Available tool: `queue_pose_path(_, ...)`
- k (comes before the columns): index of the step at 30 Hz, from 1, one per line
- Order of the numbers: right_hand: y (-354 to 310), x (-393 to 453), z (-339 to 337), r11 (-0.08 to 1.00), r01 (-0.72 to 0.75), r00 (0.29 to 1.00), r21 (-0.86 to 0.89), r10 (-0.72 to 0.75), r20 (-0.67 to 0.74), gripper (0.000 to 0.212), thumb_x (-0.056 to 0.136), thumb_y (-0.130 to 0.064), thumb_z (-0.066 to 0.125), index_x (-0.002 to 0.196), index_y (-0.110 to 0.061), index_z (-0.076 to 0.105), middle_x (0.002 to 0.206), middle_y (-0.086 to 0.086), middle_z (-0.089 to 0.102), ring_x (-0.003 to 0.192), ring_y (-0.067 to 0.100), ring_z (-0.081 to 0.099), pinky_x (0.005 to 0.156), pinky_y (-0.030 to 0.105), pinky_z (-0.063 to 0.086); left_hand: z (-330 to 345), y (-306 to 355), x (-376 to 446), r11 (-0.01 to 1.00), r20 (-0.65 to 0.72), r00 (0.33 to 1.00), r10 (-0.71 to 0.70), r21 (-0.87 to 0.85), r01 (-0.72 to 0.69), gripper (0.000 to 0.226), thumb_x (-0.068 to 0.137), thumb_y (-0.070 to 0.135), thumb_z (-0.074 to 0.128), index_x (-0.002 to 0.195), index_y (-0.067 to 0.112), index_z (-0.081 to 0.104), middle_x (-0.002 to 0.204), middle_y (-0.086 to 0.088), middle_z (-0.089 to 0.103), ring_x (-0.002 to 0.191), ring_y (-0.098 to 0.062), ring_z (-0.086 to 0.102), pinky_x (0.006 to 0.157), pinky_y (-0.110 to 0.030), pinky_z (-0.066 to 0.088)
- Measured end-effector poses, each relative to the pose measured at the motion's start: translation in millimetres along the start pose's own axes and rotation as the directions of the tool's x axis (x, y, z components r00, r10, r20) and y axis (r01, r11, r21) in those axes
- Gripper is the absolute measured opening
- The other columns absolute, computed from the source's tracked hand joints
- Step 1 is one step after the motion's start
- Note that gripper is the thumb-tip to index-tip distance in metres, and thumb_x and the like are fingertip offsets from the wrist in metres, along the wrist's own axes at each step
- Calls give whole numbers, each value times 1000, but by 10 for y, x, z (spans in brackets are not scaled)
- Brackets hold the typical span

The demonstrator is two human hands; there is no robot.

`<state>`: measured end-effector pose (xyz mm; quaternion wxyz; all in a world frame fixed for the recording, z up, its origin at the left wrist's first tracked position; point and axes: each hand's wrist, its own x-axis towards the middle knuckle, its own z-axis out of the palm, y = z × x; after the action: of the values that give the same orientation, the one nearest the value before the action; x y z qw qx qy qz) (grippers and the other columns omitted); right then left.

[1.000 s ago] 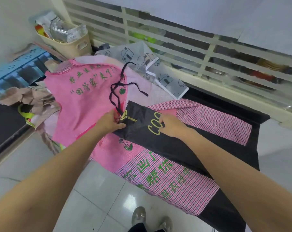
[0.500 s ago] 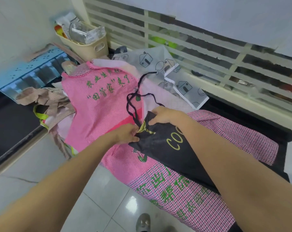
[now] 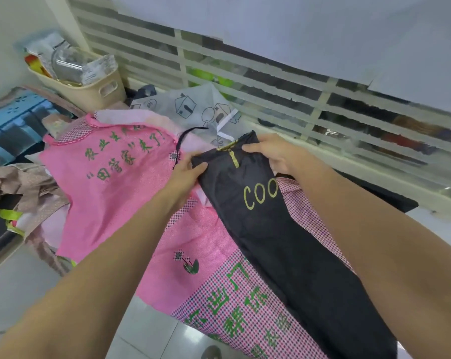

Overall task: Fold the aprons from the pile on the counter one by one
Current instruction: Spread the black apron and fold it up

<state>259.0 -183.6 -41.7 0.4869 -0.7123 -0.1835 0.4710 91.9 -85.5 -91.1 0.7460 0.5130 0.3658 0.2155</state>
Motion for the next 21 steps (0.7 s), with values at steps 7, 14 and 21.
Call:
queue_pose_path(7, 602, -291, -453, 968, -194, 960, -157, 221, 172, 20, 90, -16, 62, 110, -17, 64, 112, 0, 68, 105, 15, 62, 93, 32, 46, 429, 464, 298, 977, -110, 993, -47, -212, 23, 42, 91, -12, 22, 119, -2, 52, 109, -17, 62, 97, -27, 60, 83, -36, 53)
queue_pose_path(14, 771, -76, -423, 995, -36, 950, 90, 62, -305, 27, 85, 3, 63, 112, -2, 62, 113, 17, 65, 91, 28, 63, 84, 40, 53, 562, 260, 200, 999, -112, 993, -32, 23, 35, 20, 94, 4, 35, 85, 18, 45, 76, 3, 45, 72, -10, 45, 70, -23, 36)
queue_pose_path(21, 990, -208, -454, 952, -203, 936, -227, 121, -331, 54, 85, -11, 65, 130, -1, 38, 128, 12, 53, 112, 30, 55, 98, 44, 46, 600, -619, -199, 769, 49, 951, -304, 602, 215, 34, 89, 28, 62, 105, -2, 55, 103, -9, 64, 92, -21, 62, 81, -29, 51)
